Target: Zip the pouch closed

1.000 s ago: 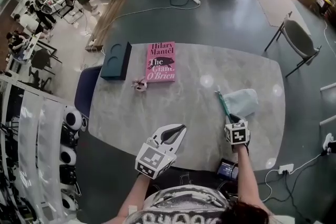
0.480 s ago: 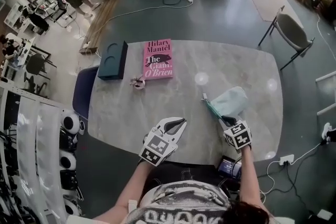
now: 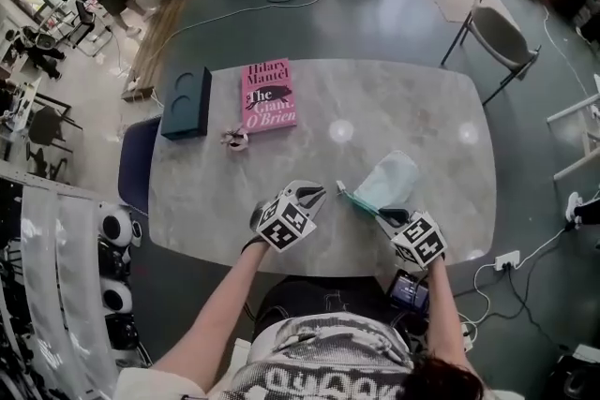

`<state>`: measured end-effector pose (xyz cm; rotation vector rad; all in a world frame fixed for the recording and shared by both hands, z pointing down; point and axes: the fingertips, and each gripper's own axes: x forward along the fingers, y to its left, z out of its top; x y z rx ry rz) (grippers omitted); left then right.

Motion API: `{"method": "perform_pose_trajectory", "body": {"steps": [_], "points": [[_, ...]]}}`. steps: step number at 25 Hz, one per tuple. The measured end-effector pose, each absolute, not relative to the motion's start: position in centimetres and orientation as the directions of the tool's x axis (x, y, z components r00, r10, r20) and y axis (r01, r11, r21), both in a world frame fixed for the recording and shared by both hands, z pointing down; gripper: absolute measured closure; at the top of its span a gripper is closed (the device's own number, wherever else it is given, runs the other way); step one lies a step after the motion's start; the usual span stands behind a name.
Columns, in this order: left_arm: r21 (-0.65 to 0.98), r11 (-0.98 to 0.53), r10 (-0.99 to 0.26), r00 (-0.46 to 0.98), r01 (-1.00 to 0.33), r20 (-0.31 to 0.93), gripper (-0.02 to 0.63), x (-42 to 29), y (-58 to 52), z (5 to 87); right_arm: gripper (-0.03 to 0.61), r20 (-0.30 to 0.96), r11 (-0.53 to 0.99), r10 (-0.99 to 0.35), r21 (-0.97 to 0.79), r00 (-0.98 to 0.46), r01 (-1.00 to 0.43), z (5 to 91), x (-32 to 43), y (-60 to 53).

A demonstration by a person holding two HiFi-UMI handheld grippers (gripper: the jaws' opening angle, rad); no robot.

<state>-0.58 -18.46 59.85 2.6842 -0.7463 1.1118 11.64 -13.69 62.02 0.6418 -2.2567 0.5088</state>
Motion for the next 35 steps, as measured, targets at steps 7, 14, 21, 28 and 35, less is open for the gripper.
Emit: {"method": "perform_pose_trajectory", "body": {"steps": [7, 14, 21, 28, 35], "points": [[-0.174, -0.971, -0.234, 0.504, -0.163, 0.832, 0.471, 1.0, -17.8, 65.6, 0.545, 0.745, 0.820, -0.253, -0.173, -0.617, -0.545, 62.0, 10.7, -11.5], [-0.223, -0.967, -0.152, 0.417, 0.127, 0.896, 0.486, 2.5, -17.5, 68.0, 0.545, 0.759, 0.831, -0.236, -0.167, -0.607, -0.531, 62.1, 10.8, -10.8], [-0.231, -0.941, -0.129, 0.366, 0.249, 0.922, 0.560, 3.7, -16.6, 69.5, 0.545, 0.771, 0.830, -0.242, -0.150, -0.589, -0.537, 62.3, 11.5, -10.9], [-0.063, -0.998, -0.044, 0.451, 0.027, 0.891, 0.600, 3.4, -15.1, 68.2, 0.540, 0.809, 0.753, -0.340, -0.071, -0.479, -0.654, 63.9, 14.4, -11.8], [0.140, -0.968, -0.001, 0.559, -0.209, 0.829, 0.601, 4.0, -14.7, 66.0, 0.423, 0.812, 0.600, -0.469, 0.005, -0.347, -0.800, 63.9, 17.0, -12.4]]}}
